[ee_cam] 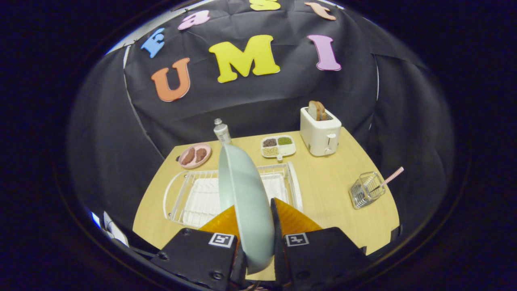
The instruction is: Take the plate from the dish rack, then take the spoon from the basket and place it into the plate.
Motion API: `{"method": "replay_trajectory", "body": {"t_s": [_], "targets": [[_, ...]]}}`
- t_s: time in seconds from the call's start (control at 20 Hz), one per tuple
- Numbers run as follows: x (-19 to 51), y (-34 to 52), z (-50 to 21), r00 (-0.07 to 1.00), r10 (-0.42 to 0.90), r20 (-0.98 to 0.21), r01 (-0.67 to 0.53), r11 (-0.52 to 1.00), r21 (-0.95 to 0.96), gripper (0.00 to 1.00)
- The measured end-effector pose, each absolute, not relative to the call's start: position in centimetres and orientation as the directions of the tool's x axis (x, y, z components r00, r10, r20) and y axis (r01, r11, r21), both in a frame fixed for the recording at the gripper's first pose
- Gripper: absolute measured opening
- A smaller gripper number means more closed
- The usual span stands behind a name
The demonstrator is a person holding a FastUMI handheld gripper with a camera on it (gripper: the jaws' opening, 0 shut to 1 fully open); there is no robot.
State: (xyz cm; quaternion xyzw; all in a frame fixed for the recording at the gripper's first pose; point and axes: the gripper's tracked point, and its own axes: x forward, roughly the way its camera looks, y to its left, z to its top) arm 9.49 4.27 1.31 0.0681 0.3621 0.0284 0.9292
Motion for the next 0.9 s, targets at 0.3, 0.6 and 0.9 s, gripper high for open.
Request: {"method": "replay_trajectory", "body": {"t_s": [0.3,0.6,0.9], "targets": [[2.4,5.1,-7.4,0.659,0.263,-0.705,-0.044,0.949,0.313,0.33],[0.4,6.0,-16.0,0.548,0.374,-0.748,0.066,0.872,0.484,0.33],[1.3,6.8,-20.8,0.501,0.458,-0.734,0.189,0.770,0.610,0.33]]}}
